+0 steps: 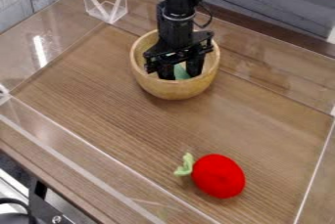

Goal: Remove the green block from the brown bowl and put it on the table

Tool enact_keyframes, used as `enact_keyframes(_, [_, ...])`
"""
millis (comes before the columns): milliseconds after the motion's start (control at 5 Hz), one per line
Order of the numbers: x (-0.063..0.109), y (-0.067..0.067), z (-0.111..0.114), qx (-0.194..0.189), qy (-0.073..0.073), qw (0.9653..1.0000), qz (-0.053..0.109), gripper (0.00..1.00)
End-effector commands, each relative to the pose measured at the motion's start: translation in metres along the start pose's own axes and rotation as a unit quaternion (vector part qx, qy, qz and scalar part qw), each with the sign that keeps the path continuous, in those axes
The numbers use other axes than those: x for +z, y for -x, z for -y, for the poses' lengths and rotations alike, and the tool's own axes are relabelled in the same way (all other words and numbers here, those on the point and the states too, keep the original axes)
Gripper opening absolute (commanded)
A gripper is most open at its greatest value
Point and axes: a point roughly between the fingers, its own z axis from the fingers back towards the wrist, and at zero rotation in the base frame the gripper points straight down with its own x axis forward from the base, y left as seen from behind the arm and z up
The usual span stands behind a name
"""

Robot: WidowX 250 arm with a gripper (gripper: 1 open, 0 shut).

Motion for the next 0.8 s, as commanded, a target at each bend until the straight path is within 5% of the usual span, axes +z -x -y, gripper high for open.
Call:
enact_keyframes(0, [0.023,-0.005,0.006,0.004,0.033,0.9995,0.002,0.0])
enact_keyframes(200, [0.027,-0.006,0.005,0.009,0.04,0.9991,-0.009,1.0])
enact_keyframes(600, [0.027,-0.016,0.003,0.027,0.051,0.9983,-0.012,1.0])
